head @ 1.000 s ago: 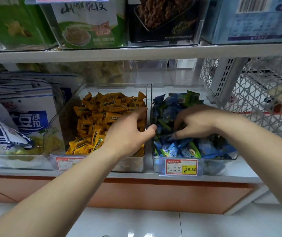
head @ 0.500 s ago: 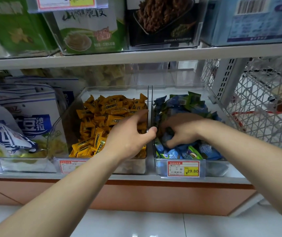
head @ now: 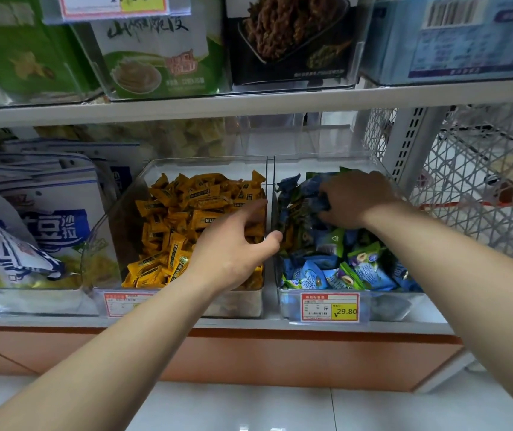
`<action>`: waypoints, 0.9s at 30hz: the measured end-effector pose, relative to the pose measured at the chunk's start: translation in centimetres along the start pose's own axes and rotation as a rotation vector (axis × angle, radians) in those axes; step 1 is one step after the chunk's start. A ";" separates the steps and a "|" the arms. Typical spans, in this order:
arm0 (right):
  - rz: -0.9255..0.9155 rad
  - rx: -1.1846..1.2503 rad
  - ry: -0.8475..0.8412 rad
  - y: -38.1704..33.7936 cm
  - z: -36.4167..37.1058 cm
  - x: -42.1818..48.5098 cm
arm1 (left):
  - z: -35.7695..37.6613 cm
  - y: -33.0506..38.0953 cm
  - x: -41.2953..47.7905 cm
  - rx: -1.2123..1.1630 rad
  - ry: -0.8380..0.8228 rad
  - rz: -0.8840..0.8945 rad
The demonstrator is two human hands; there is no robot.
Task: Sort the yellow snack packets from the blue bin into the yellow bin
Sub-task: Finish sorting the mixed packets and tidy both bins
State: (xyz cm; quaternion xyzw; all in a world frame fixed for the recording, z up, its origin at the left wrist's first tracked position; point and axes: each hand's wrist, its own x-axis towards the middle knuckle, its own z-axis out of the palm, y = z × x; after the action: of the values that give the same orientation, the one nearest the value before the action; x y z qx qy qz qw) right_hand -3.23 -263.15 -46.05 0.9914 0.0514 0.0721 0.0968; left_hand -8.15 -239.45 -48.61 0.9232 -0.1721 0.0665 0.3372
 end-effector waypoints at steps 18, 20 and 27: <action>-0.225 0.053 -0.279 0.2 -0.2 0.2 | 0.0 -0.7 0.0 -0.023 -0.024 0.021; -0.204 0.080 -0.313 0.4 -0.3 0.4 | 0.0 -0.7 -0.1 -0.029 -0.025 0.024; -0.285 0.112 -0.301 -1.6 0.4 3.0 | -0.1 -0.6 -0.1 -0.026 -0.026 0.025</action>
State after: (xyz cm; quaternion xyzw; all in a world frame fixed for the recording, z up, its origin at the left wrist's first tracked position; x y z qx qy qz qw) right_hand -0.35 -261.34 -46.34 0.9775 0.1799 -0.0942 0.0576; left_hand -8.00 -238.87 -48.92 0.9173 -0.1890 0.0564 0.3459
